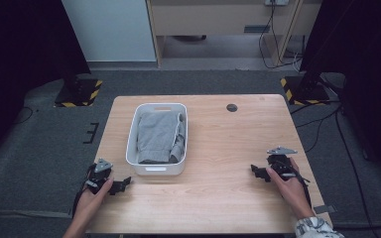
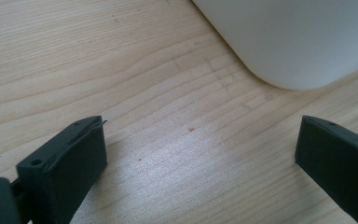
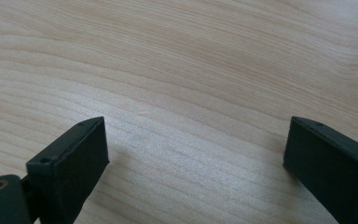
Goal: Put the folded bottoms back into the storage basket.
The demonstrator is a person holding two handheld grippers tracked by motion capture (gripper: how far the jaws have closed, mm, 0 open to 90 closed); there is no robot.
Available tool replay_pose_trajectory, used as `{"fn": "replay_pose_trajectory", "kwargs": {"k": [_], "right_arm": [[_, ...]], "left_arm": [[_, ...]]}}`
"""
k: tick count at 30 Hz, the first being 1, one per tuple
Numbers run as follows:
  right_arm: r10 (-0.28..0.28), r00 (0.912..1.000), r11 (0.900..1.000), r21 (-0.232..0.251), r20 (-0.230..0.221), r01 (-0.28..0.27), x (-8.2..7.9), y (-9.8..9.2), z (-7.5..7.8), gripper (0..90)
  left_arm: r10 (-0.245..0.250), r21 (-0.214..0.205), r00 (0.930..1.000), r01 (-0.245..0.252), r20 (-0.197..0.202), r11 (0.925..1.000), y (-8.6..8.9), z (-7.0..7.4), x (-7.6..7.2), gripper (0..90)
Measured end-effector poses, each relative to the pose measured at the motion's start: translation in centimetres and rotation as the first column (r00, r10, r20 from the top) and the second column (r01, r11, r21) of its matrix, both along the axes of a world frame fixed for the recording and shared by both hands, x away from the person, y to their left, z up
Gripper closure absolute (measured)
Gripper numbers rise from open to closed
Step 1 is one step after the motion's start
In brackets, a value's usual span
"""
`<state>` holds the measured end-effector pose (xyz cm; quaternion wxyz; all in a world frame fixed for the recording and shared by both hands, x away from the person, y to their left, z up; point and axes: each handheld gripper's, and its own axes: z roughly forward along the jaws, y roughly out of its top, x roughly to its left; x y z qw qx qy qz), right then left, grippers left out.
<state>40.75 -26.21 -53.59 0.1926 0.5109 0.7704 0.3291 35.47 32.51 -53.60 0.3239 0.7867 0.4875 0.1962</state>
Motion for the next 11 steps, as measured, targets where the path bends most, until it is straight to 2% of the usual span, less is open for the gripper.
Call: {"fn": "replay_pose_trajectory", "kwargs": {"k": [2,4,6,11], "right_arm": [[0.01,0.9997,0.9998,-0.02,0.023,-0.009,-0.08,0.35,-0.28,4.2],[0.025,0.9994,0.9992,-0.033,0.023,-0.024,-0.1,0.65,-0.32,3.6],[0.045,0.9988,0.9985,-0.031,0.021,-0.044,-0.17,0.79,-0.31,3.6],[0.048,0.9986,0.9984,-0.029,0.021,-0.047,-0.33,0.89,-0.31,3.6]], "left_arm": [[-0.002,0.009,1.0,0.002,0.0,1.0,-0.33,-0.02,-0.02,0.0],[-0.006,0.009,1.0,0.006,-0.003,0.9999,-0.5,-0.03,0.03,0.0],[-0.001,0.007,1.0,0.001,-0.002,1.0,-0.6,-0.04,0.07,0.0],[-0.004,0.009,1.0,0.004,-0.002,0.9999,-0.73,-0.04,0.12,0.0]]}}
